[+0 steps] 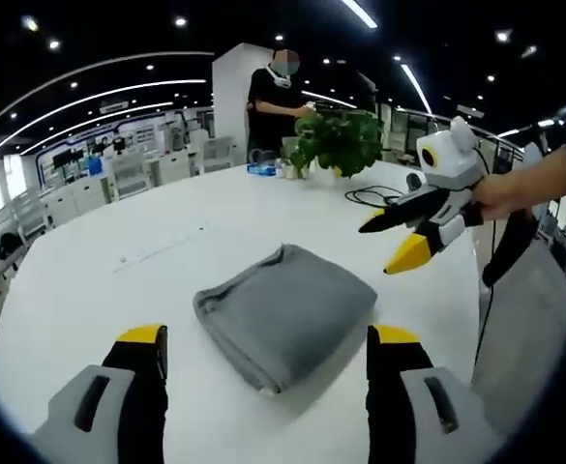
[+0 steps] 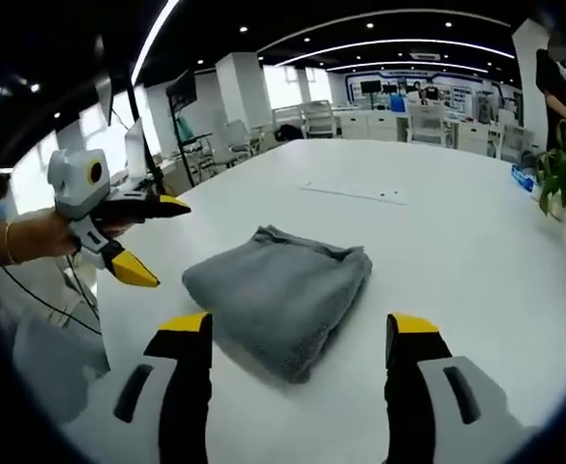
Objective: Fold the towel on the table until its edges align and the towel forms a compact rectangular stack.
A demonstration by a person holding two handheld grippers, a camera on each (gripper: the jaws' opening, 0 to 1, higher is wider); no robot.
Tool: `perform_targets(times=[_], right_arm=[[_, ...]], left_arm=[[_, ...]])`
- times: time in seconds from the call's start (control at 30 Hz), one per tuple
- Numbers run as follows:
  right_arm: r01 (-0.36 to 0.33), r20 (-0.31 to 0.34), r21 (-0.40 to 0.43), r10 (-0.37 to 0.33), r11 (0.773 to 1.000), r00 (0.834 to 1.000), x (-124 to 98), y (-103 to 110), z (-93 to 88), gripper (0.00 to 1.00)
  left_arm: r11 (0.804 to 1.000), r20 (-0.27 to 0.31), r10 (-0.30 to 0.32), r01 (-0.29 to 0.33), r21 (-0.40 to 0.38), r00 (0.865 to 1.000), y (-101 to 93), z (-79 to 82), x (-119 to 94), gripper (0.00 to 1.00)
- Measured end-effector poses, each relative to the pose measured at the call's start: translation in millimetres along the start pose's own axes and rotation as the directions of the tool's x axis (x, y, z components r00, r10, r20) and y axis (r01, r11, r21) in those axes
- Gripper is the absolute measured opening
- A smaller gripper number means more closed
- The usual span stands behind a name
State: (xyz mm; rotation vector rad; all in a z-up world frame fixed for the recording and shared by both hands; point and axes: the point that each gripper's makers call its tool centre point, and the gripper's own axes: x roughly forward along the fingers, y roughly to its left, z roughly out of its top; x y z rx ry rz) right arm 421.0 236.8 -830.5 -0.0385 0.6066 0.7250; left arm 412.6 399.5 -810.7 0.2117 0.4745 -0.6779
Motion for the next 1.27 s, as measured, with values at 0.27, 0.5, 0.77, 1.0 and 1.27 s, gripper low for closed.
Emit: perform_targets(times=[0.27,0.5,0.77,1.0,1.27], right_arm=[[-0.019,0.001,0.006,0.019,1.0,1.0,-15.3,24.9,-14.2,0.76],[-0.016,0.025,0.014,0.016,1.0,1.0,-29.1,39.3,-21.9,0.82],[-0.013,0.031,0.039,0.012,0.999,0.999,-41.1,46.4,-32.6,0.87],[-0.013,0.02,0.053,0.012,0.999,1.0,-45.7,46.5,-40.0,0.87],[-0.032,0.045,0.042,0.03,0.999,0.999,-46.8,53.7,-36.8,0.92]], left_arm=[[0.999,0.056,-0.003,0.006,-0.05,0.998,-17.4,-3.6,-18.6,0.96],[0.997,0.055,-0.025,0.029,-0.072,0.998,-37.9,-16.9,-26.7,0.99],[0.997,0.075,-0.03,0.035,-0.067,0.997,-47.1,-18.2,-32.2,0.99],[0.997,0.093,-0.014,0.021,-0.07,0.996,-45.9,-14.4,-37.3,0.99],[0.998,0.067,0.005,-0.001,-0.056,0.998,-44.4,-27.5,-42.3,1.0]])
